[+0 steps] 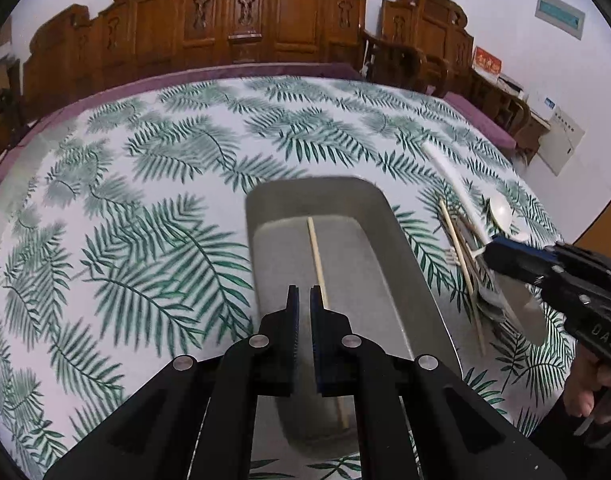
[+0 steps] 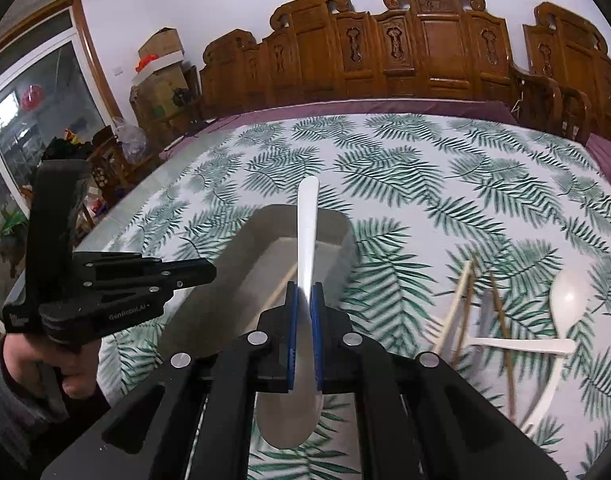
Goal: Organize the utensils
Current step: 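Carry the chopstick and spoon into the grey tray and open both grippers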
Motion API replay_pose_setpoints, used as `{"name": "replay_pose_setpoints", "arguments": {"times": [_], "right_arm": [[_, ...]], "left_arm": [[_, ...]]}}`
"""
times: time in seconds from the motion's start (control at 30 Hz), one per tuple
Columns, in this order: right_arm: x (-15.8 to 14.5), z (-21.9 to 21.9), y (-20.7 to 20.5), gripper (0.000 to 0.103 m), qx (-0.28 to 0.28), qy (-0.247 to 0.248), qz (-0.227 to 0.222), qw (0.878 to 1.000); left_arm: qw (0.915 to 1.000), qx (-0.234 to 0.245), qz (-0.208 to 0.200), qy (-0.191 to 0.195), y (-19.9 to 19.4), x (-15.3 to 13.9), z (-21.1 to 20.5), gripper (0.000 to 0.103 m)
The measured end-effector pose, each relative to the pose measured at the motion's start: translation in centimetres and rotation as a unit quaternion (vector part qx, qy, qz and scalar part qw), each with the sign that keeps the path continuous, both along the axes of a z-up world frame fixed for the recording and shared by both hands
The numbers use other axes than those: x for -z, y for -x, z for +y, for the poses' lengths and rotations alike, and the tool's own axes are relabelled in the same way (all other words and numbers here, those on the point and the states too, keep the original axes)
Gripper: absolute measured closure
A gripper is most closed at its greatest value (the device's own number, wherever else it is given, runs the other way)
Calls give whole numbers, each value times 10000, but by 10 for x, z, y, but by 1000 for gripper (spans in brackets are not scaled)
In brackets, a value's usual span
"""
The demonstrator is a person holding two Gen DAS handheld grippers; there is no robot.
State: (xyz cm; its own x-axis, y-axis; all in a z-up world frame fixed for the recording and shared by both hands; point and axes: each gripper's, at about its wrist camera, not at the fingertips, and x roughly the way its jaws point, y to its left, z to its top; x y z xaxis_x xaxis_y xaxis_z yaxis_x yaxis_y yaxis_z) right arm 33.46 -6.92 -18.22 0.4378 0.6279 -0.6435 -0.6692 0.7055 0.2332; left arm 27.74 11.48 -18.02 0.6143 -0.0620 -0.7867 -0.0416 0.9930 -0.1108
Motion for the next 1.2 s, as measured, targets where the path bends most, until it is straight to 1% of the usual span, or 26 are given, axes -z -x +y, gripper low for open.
{"name": "replay_pose_setpoints", "arguments": {"times": [0.13,0.37,0.53,0.6,0.73,0.87,1.0,1.1,1.17,1.2], "right_arm": [[1,24,-2,95,-33,-22,112,9999],[22,61,-8,95,67,-68,547,9985],[35,75,-7,94,52,209,541,9983],[39,75,-7,92,69,266,551,9981],[42,75,-6,92,64,342,564,9978],[31,62,-4,92,28,269,442,9987],[7,26,-2,92,118,236,123,9996],[-8,-8,-4,92,343,321,-132,9988],[-15,-29,-6,92,505,438,-294,9973],[-16,-38,-7,92,579,506,-367,9964]], "left_arm": [[9999,-75,-154,9,6,-11,9,98],[9993,-192,-299,101,12,-21,24,98],[9991,-223,-340,142,15,-23,29,98],[9990,-223,-352,151,15,-24,28,98],[9991,-202,-353,154,15,-24,27,98],[9991,-149,-351,164,14,-24,21,98],[9991,-35,-379,211,13,-25,11,98],[9989,55,-395,255,12,-25,2,98],[9987,143,-406,269,10,-25,-7,93],[9986,168,-417,263,10,-26,-11,85]]}}
